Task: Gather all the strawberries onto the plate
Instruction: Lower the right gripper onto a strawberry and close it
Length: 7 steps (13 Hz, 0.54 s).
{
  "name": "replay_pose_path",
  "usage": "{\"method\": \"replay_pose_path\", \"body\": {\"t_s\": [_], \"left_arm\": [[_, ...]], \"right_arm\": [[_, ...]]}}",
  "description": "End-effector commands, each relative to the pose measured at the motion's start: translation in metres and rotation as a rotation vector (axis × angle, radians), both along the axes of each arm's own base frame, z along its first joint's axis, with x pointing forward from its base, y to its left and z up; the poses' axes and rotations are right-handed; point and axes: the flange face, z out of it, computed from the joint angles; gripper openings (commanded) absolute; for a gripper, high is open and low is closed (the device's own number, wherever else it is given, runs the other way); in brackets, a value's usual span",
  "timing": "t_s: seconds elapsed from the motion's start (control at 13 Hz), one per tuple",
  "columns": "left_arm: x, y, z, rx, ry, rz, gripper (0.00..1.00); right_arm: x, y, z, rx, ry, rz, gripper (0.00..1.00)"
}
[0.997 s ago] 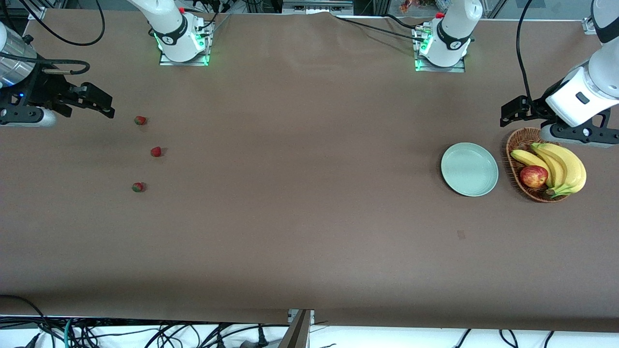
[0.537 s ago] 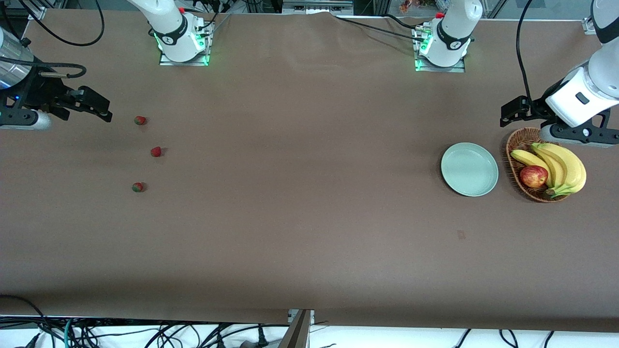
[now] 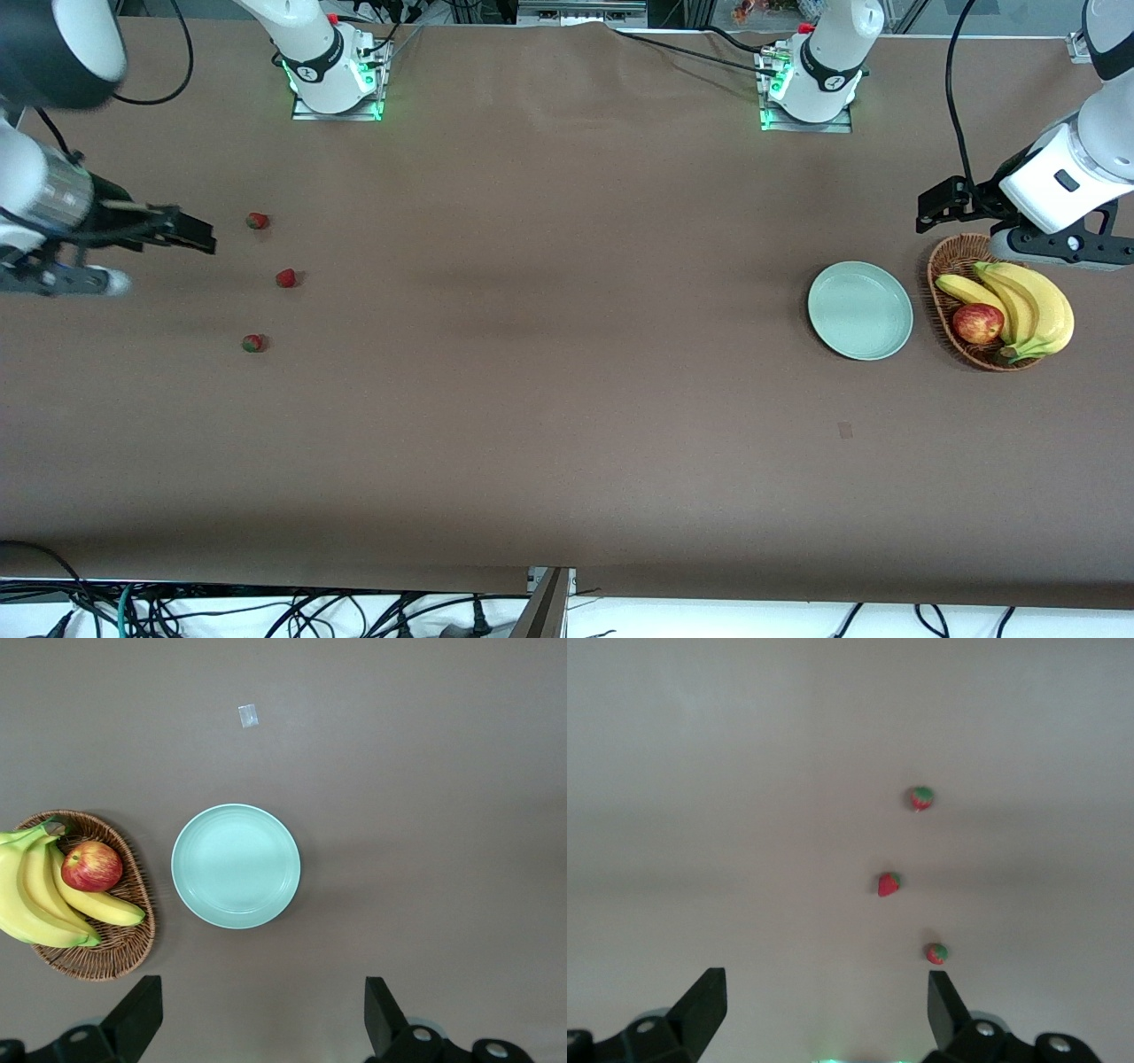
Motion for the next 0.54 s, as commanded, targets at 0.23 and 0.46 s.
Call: {"method": "replay_pose_path", "body": {"t_s": [0.23, 0.46], "left_arm": [[0.005, 0.000, 0.004, -0.021, -0.008, 0.009, 1.00], [0.005, 0.000, 0.004, -0.021, -0.008, 0.009, 1.00]], "right_arm": [[-0.038, -0.005, -0.158, 0.001, -0.021, 0.073, 1.00], [-0.064, -0.011, -0.229, 0.005, -0.092, 0.122, 1.00]]}}
